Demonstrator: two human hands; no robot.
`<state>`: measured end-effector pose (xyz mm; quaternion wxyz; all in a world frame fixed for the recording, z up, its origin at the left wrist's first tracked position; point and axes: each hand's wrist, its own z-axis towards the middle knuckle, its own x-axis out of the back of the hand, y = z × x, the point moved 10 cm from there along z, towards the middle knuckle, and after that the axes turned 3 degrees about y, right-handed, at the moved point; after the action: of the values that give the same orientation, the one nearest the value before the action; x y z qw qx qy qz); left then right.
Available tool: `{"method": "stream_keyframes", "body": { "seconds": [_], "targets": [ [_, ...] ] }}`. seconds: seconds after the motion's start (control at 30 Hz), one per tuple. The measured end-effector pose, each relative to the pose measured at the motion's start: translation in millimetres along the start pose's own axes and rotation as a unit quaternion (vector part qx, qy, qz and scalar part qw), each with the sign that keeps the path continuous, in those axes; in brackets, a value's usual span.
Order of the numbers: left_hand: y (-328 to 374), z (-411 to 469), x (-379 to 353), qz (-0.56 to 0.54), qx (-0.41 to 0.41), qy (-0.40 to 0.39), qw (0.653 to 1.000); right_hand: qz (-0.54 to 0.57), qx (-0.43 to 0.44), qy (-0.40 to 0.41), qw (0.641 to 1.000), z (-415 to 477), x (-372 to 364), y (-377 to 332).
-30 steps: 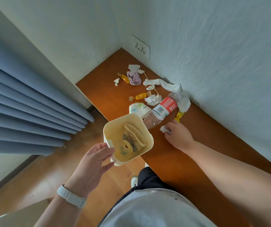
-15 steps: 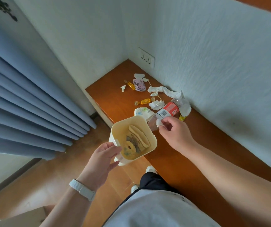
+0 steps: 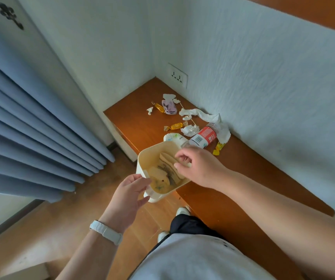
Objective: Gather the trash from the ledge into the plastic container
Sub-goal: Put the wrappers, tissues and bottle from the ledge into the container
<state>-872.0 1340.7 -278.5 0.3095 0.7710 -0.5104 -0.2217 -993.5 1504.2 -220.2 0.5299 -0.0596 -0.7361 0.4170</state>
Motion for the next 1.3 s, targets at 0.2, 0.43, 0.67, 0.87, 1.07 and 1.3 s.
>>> {"method": "stream_keyframes", "body": {
  "seconds": [0.2, 0.43, 0.67, 0.87, 1.07, 1.3],
  "targets": [
    [7.8, 10.0, 7.7, -0.017, -0.005, 0.028, 0.999, -0.028, -0.096, 0.094, 0.991, 11.7, 44.8, 82.9],
    [9.7, 14.8, 4.8, -0.010, 0.009, 0.057, 0.998, -0.065, -0.265, 0.099, 0.957, 13.4, 24.0, 217.0],
    [8.4, 21.2, 0.7, -0.007, 0.023, 0.071, 0.997, -0.110, -0.304, 0.139, 0.936, 25.1, 13.0, 245.3],
    [9.1, 23.1, -7.3, -0.007, 0.021, 0.075, 0.997, -0.103, -0.291, 0.148, 0.940, 23.3, 14.0, 248.6],
    [11.8, 18.2, -16.9, -0.004, 0.014, 0.064, 0.998, -0.034, -0.314, 0.152, 0.937, -6.8, 15.5, 253.4],
    [15.7, 10.4, -27.3, -0.004, 0.005, 0.038, 0.999, -0.006, -0.336, 0.186, 0.923, -44.3, 31.1, 239.4]
  ]
}}
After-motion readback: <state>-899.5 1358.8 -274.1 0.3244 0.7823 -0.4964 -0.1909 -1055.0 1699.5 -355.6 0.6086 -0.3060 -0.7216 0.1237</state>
